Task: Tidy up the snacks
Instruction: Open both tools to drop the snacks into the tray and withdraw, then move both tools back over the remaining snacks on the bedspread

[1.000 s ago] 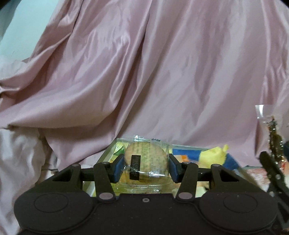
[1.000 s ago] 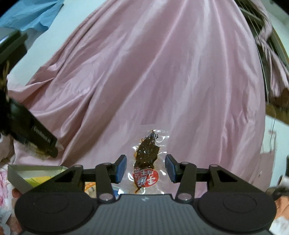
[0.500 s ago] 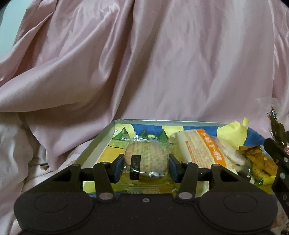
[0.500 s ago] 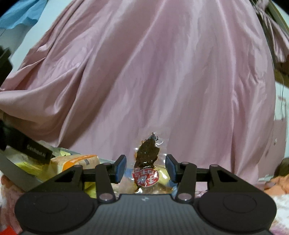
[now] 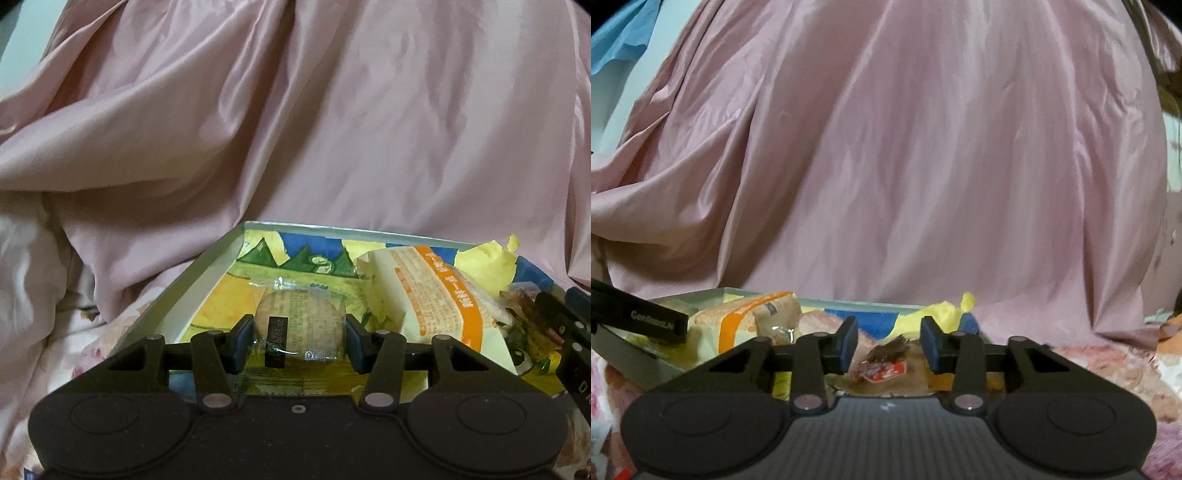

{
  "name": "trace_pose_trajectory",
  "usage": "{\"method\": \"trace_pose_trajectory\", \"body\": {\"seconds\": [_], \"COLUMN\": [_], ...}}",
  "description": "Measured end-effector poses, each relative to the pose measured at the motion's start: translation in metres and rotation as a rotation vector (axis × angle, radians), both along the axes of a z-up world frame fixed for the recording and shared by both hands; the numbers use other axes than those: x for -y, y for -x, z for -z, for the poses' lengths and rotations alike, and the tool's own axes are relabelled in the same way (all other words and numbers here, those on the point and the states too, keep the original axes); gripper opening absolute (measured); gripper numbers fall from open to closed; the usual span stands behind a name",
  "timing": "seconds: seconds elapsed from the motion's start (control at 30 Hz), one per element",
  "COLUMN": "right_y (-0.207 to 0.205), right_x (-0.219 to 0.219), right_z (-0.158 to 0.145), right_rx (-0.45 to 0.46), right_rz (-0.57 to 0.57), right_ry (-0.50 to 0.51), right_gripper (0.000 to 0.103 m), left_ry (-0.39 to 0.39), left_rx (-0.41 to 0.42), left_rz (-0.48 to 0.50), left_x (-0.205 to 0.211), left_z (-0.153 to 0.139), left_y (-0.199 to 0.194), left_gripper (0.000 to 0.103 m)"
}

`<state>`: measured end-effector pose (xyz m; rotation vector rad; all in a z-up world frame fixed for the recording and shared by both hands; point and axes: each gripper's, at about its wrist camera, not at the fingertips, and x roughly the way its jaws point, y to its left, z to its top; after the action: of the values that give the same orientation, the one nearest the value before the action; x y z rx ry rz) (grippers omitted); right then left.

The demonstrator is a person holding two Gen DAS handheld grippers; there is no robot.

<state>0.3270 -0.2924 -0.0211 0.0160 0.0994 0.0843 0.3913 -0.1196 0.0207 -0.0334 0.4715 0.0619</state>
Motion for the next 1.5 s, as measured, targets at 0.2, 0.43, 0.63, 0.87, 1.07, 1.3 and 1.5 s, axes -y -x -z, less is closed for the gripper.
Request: {"method": "trace_pose_trajectory", "body": {"seconds": [0.2, 0.43, 0.63, 0.87, 1.07, 1.3, 1.5], "right_y": [0.001, 0.009, 0.032, 0.071, 0.112, 0.158, 0.195], "right_x": [0.002, 0.002, 0.004, 0.005, 0.008, 0.006, -0.001], "right_z": [-0.003, -0.016, -0.037, -0.065, -0.086, -0.097, -0.098], "right_rx": [0.023, 0.065, 0.119, 0.169, 0.216, 0.222, 0.229], "right_rz": [-0.004, 0.010, 0.042, 0.085, 0.112, 0.124, 0.121], "right_ry": [-0.017, -0.015, -0.008, -0.026, -0.037, -0.049, -0.044], "right_gripper": [0.067, 0.089, 0.101, 0.103, 0.103, 0.103, 0.103], "left_ry": [0.003, 0.054, 0.088, 0.113, 0.120, 0.115, 0.112], "left_rx": [0.022, 0.068, 0.117, 0.156, 0.208, 0.255, 0.266], "left_rz": [-0.020, -0.049, -0.051, -0.030, -0.015, 0.003, 0.027], "left_x": [0.000, -0.007, -0.009, -0.015, -0.026, -0.034, -0.038], "left_z": [-0.001, -0.013, -0.032, -0.060, -0.082, -0.094, -0.093], "left_y": [0.004, 0.018, 0.041, 0.082, 0.124, 0.173, 0.215], "left_gripper": [0.071, 0.100, 0.102, 0.102, 0.102, 0.102, 0.102]}}
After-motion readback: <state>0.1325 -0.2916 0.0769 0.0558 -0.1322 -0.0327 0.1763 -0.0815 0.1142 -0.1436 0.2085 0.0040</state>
